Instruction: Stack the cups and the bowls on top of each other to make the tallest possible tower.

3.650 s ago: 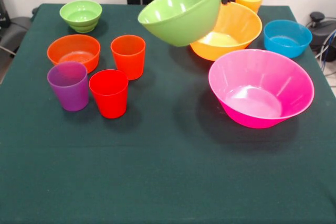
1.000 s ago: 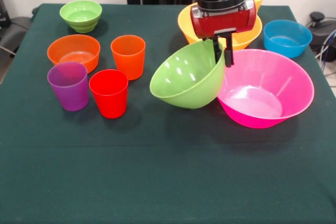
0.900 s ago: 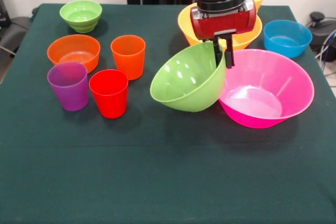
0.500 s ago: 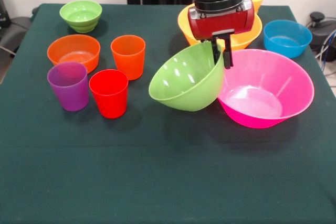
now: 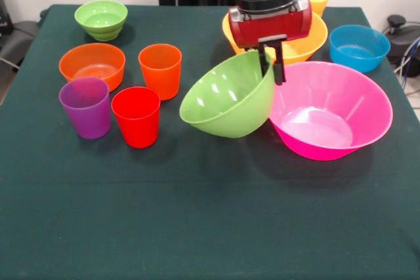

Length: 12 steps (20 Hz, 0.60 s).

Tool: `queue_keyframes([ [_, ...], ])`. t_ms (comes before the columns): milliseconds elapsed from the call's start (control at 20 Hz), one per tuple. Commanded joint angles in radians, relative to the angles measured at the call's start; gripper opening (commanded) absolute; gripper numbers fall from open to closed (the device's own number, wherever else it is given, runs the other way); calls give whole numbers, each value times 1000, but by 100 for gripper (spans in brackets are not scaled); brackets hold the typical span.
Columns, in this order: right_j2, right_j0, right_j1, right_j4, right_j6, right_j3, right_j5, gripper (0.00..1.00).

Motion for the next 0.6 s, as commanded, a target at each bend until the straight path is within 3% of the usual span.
queue_keyframes([
  [50, 42, -59, -89, -62, -161, 75, 103, 0],
  [600, 62, -90, -67, -87, -163, 91, 78, 0],
])
